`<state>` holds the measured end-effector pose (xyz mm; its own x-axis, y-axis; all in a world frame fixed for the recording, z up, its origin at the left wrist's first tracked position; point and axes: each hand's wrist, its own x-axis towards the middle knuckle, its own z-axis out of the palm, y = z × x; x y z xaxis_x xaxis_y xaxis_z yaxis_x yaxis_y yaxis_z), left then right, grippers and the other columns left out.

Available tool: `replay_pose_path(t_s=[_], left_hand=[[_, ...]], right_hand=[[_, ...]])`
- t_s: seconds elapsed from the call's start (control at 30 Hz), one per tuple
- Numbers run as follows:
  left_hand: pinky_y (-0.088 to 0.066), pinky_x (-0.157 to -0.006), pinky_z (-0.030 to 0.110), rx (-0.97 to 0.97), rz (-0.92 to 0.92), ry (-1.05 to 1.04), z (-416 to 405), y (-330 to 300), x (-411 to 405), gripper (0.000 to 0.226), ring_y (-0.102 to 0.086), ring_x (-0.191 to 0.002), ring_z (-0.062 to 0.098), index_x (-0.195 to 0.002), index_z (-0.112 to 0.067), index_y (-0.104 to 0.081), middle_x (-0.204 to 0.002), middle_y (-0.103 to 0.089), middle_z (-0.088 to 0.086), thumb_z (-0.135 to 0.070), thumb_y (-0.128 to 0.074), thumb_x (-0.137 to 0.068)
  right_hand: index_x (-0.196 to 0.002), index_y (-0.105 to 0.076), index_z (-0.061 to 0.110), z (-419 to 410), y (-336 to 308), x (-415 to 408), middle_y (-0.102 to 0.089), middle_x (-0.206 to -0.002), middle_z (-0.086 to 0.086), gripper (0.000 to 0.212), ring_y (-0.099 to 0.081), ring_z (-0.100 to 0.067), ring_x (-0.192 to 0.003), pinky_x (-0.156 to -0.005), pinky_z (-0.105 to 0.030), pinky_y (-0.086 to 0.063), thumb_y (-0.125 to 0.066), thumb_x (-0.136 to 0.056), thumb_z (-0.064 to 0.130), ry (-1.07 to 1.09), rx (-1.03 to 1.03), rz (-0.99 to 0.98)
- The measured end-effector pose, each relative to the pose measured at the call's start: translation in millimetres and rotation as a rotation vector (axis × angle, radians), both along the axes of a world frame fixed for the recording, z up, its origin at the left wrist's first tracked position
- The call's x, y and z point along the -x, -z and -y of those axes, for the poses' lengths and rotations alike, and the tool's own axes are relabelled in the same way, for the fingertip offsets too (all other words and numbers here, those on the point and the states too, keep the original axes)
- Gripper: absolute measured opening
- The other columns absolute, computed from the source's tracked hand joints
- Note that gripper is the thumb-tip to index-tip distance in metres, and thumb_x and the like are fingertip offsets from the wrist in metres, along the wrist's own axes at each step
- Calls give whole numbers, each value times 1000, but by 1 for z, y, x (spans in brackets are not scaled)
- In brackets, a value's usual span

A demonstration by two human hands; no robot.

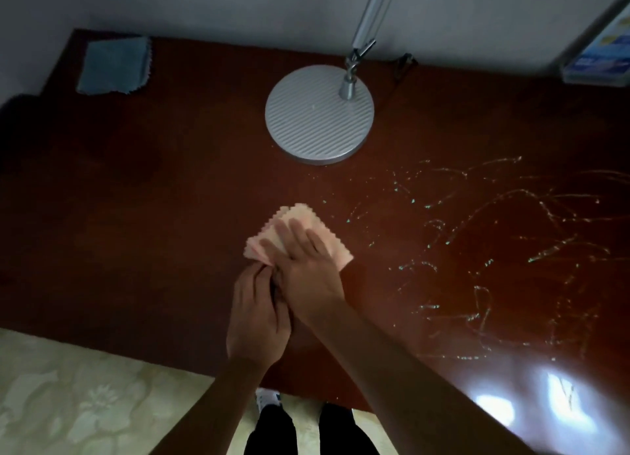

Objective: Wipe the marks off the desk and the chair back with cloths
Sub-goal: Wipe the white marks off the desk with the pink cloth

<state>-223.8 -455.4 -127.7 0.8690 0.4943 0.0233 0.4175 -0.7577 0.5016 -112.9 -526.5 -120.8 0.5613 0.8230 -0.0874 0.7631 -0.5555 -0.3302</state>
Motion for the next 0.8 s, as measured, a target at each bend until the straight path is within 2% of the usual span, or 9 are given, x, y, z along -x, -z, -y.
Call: replay_pose_path(t_s=[0.07,0.17,0.27,0.37,0.43,0.53,0.6,0.7,0.8], left_hand=[[-42,-103,44,-23,6,10,0,-1,-4,39,-47,-122,32,-124,1,-55,-130,-52,19,-20,-41,-94],[-38,-106,41,-61,0,21,-1,-1,-8,40,-46,-125,34,-123,2,-58,-131,-52,18,-20,-41,-94],[-38,-106,44,-86,5,17,0,1,-6,40,-46,-125,36,-121,2,-59,-131,-51,20,-21,-41,-94],[-37,-106,43,-88,0,23,1,1,-9,40,-45,-125,36,-120,2,-59,-131,-50,20,-22,-41,-94],[-38,-105,44,-68,3,25,3,0,-9,40,-45,-125,37,-120,3,-59,-131,-51,21,-22,-40,-95],[-44,-103,48,-50,12,34,1,1,-7,38,-46,-124,36,-118,2,-59,-129,-53,22,-21,-39,-95],[-46,-101,47,-35,15,38,1,1,-8,37,-46,-124,34,-119,0,-57,-129,-53,21,-22,-39,-96],[-44,-104,47,-27,13,24,0,0,-10,38,-45,-126,34,-120,0,-58,-130,-52,20,-23,-39,-96],[-38,-108,43,-36,25,28,-1,-2,-11,35,-45,-126,34,-118,2,-60,-129,-53,19,-17,-45,-93]], right_hand=[[-152,-28,31,-5,-4,-33,-6,-163,-6,56,-1,-26,-151,-121,-42,-2,-39,-97,40,-30,54,22],[-146,-42,27,-2,-9,-59,-23,-160,-5,65,-15,-27,-149,-120,-40,-6,-11,-90,38,143,15,-35],[-135,-57,19,35,0,-74,-46,-148,-7,56,-39,-28,-140,-116,-41,-20,-27,-88,28,446,-67,88],[-137,-54,18,64,-2,-82,-45,-149,-7,55,-38,-27,-141,-115,-41,-23,-24,-91,26,611,33,101],[-143,-47,17,47,-6,-60,-43,-151,-8,63,-35,-27,-142,-115,-44,-22,-16,-90,29,591,113,97],[-143,-47,15,14,-1,-1,-43,-150,-9,55,-36,-29,-141,-114,-47,-23,-25,-95,31,348,99,118],[-144,-45,14,7,0,10,-37,-154,-9,52,-31,-29,-143,-118,-48,-26,-29,-98,33,289,70,103],[-142,-49,17,-3,0,-19,-40,-152,-7,54,-34,-27,-142,-116,-46,-28,-28,-95,34,278,68,144],[-138,-54,20,-2,-2,-61,-47,-148,-6,56,-41,-26,-139,-114,-46,-31,-22,-95,35,462,73,137]])
